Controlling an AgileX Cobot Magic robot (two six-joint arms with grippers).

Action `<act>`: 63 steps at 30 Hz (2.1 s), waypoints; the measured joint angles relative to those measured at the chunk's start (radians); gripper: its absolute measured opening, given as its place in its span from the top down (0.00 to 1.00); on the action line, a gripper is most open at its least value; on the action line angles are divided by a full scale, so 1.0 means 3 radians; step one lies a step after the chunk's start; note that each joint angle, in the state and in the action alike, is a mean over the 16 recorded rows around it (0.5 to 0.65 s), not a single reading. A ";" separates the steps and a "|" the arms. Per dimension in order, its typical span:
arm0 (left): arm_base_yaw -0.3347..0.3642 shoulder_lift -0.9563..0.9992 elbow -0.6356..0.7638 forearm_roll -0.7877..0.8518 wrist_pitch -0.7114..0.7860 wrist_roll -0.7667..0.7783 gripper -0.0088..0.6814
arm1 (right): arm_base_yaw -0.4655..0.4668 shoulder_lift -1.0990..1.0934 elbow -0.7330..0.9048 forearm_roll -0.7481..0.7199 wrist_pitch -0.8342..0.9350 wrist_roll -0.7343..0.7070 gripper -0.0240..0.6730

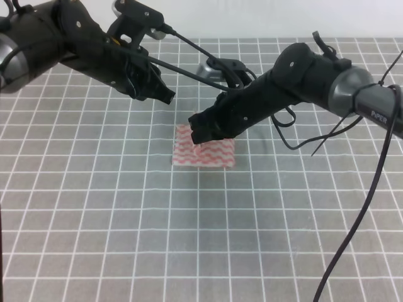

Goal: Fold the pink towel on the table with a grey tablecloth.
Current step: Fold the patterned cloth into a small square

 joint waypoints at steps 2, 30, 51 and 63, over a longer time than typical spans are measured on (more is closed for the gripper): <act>0.0000 0.0000 0.0000 0.0000 0.0000 0.0002 0.99 | 0.0000 0.0014 -0.0019 0.0021 0.0006 0.0000 0.99; 0.0005 0.0012 0.0000 -0.0003 0.0000 0.0014 0.99 | 0.0016 0.0112 -0.0095 0.0289 -0.0111 -0.0085 0.99; 0.0058 0.0010 0.0001 -0.0009 0.0010 0.0014 0.99 | 0.0029 0.0186 -0.0178 0.0406 -0.0148 -0.0161 0.99; 0.0058 0.0012 0.0001 0.0000 0.0020 0.0012 0.99 | 0.0029 0.0260 -0.0178 0.0444 -0.0141 -0.0161 0.99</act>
